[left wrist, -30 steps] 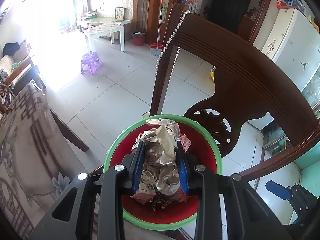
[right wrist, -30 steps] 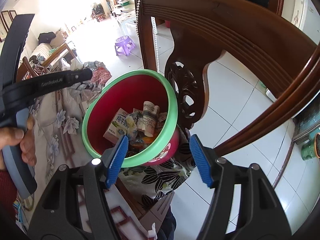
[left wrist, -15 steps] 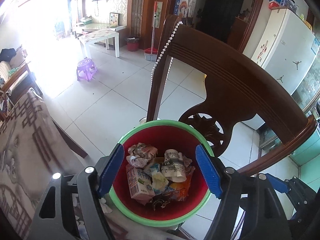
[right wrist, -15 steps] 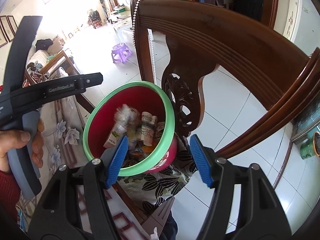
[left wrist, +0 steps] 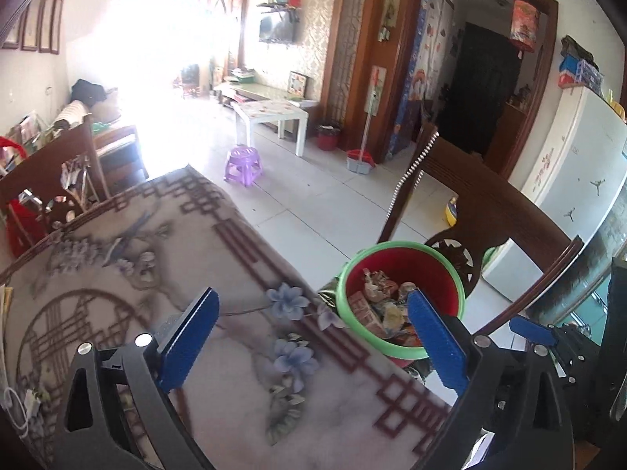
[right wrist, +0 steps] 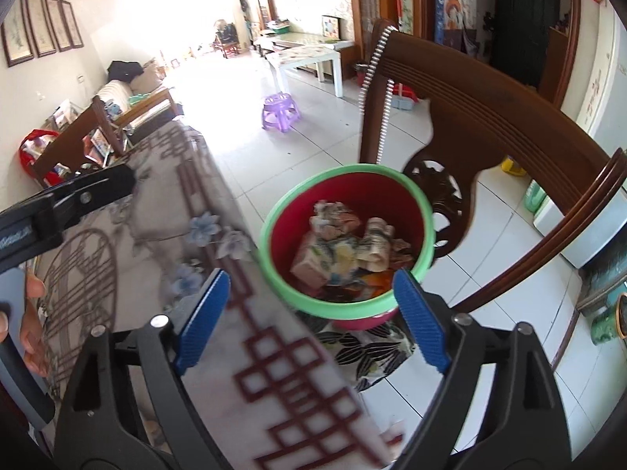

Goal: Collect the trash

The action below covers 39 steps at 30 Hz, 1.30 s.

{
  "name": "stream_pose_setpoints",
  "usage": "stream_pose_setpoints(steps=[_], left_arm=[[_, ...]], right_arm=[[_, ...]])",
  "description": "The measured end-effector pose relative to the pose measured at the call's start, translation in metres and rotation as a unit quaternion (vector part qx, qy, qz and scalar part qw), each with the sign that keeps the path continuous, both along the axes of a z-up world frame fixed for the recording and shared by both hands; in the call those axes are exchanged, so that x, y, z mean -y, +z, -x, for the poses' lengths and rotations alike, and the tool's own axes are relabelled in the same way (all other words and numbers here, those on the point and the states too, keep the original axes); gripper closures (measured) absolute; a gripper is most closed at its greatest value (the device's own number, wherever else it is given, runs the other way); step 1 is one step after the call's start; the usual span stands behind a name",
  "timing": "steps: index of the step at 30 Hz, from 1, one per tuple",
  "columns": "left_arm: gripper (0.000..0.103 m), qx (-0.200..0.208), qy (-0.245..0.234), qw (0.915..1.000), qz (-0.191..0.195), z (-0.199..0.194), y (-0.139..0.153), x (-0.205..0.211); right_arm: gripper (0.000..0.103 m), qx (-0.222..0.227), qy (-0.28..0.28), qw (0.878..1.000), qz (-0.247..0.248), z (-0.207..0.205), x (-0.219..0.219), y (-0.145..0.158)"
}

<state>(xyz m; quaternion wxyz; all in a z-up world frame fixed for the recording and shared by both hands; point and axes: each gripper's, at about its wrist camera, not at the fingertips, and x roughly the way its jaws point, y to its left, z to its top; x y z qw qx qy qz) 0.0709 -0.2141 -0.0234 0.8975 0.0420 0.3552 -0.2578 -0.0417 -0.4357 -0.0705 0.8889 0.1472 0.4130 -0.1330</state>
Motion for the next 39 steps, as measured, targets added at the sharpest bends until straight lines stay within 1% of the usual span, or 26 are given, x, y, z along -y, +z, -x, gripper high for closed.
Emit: stream_pose_setpoints(steps=[2,4,6,8,10,13,14,16,18,20,22,24,26,28,30,34,39], left_arm=[[0.008,0.019,0.031,0.9993,0.010,0.009,0.009,-0.031],[0.008,0.041,0.067,0.9968,0.016,0.017,0.017,-0.064],[0.008,0.061,0.098,0.9931,0.022,0.026,0.024,-0.094],[0.008,0.072,0.120,0.9896,0.032,0.034,0.032,-0.115],[0.008,0.090,0.146,0.9840,0.048,0.047,0.041,-0.138],[0.008,0.125,0.173,0.9754,0.058,0.066,0.050,-0.155],[0.008,0.128,0.177,0.9737,0.064,0.071,0.052,-0.159],[0.008,0.120,0.177,0.9734,0.083,0.077,0.054,-0.168],[0.008,0.107,0.175,0.9740,0.097,0.082,0.054,-0.173],[0.008,0.102,0.178,0.9734,0.103,0.086,0.053,-0.177],[0.008,0.101,0.186,0.9722,0.101,0.090,0.052,-0.180],[0.008,0.116,0.208,0.9666,0.094,0.099,0.051,-0.186],[0.008,0.127,0.220,0.9622,0.097,0.105,0.052,-0.190],[0.008,0.120,0.216,0.9638,0.099,0.108,0.054,-0.191],[0.008,0.111,0.218,0.9654,0.089,0.109,0.053,-0.190],[0.008,0.107,0.215,0.9676,0.078,0.113,0.051,-0.187],[0.008,0.094,0.217,0.9684,0.079,0.114,0.051,-0.188]], right_arm=[[0.011,0.006,0.008,1.000,0.001,-0.001,-0.022,0.008],[0.005,0.022,0.014,1.000,0.005,0.001,-0.045,0.020],[0.005,0.045,0.014,0.999,0.023,0.006,-0.066,0.033],[0.005,0.071,0.014,0.996,0.044,0.013,-0.085,0.047],[0.005,0.101,0.007,0.992,0.076,0.022,-0.103,0.061],[0.005,0.133,-0.016,0.984,0.114,0.032,-0.124,0.075],[0.005,0.142,-0.028,0.981,0.125,0.036,-0.130,0.079],[0.005,0.156,-0.039,0.979,0.124,0.043,-0.136,0.085],[0.005,0.169,-0.036,0.979,0.107,0.050,-0.141,0.088],[0.005,0.176,-0.030,0.978,0.104,0.055,-0.147,0.089],[0.005,0.185,-0.026,0.975,0.118,0.062,-0.155,0.091],[0.005,0.187,-0.027,0.973,0.134,0.066,-0.161,0.091],[0.005,0.188,-0.025,0.973,0.132,0.070,-0.164,0.092],[0.005,0.189,-0.023,0.973,0.128,0.072,-0.167,0.093],[0.005,0.189,-0.020,0.973,0.127,0.074,-0.169,0.092],[0.005,0.185,-0.009,0.975,0.125,0.074,-0.172,0.089],[0.005,0.183,0.002,0.975,0.128,0.075,-0.177,0.089]])
